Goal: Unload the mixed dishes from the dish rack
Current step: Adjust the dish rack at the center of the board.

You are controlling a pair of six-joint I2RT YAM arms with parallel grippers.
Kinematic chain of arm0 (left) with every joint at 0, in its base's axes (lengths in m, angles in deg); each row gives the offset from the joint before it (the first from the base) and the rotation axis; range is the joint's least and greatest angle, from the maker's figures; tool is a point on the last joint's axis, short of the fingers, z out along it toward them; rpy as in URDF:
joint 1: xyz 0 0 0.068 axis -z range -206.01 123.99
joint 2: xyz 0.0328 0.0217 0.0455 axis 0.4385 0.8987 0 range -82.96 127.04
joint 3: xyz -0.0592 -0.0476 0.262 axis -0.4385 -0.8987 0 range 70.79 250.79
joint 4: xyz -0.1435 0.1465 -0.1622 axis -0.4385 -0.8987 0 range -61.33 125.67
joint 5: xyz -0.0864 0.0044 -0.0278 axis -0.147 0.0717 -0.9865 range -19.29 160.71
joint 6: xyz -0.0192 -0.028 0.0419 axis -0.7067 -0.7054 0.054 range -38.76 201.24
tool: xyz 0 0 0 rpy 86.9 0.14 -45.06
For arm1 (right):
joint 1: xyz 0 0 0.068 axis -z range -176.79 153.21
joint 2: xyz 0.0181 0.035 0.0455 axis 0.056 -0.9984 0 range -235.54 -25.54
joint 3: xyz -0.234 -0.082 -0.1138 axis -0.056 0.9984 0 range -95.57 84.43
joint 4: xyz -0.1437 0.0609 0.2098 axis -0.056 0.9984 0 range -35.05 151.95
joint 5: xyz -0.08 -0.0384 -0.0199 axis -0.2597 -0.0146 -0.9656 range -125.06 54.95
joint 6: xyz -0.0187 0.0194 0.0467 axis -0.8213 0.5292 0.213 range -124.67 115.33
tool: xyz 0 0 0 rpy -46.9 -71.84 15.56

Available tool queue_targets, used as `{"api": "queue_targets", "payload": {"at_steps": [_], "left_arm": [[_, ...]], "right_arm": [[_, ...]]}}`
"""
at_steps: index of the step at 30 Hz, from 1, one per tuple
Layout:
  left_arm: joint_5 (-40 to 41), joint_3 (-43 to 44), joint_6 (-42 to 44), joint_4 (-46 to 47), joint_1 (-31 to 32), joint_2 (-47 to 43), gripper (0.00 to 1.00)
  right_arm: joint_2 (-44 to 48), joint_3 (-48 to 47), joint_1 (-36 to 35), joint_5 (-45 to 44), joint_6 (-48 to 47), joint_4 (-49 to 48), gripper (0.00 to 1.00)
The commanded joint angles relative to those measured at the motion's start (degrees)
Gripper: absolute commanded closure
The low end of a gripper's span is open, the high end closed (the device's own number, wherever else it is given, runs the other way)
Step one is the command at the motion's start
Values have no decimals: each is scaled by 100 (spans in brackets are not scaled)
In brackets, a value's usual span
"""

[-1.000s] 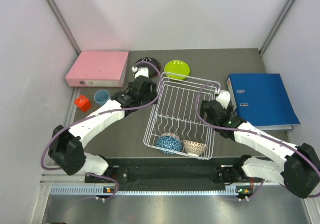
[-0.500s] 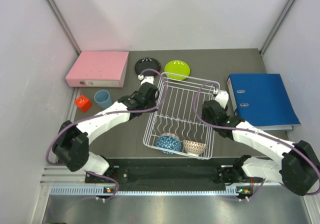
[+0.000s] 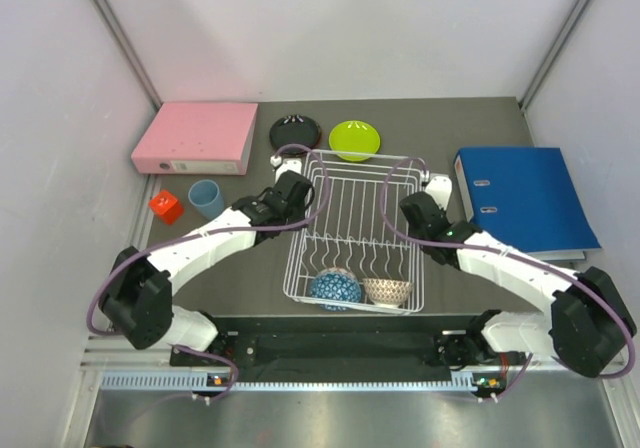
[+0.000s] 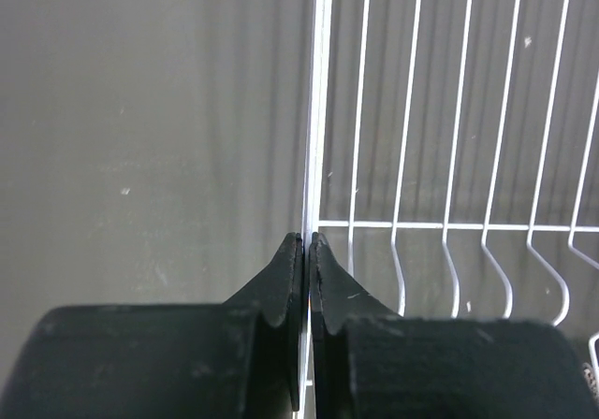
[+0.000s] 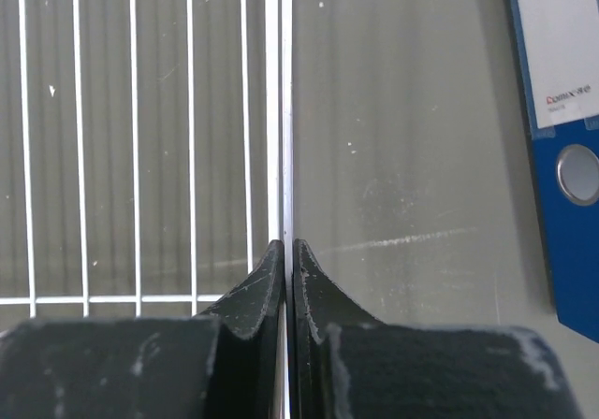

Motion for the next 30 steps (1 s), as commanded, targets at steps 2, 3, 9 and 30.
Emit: {"api": "queue_targets", "payload": {"at_steps": [2,3,9,30], "left_arm": [[140,-81,-613,-243,57,-436,100],[192,-90,-622,-278,57,-481,100],[544,-160,-614,-366,57,-604,100],[326,894,-183,-357,-514,2,100]], "right_arm": [[-303,-693,-34,236,-119,-551,100],[-417,-807,-34,236,-137,-569,100],[-1031,-1360,-16,228,-313,-639,100],[-1560,-2381,388,561,-585,-491,100]]}}
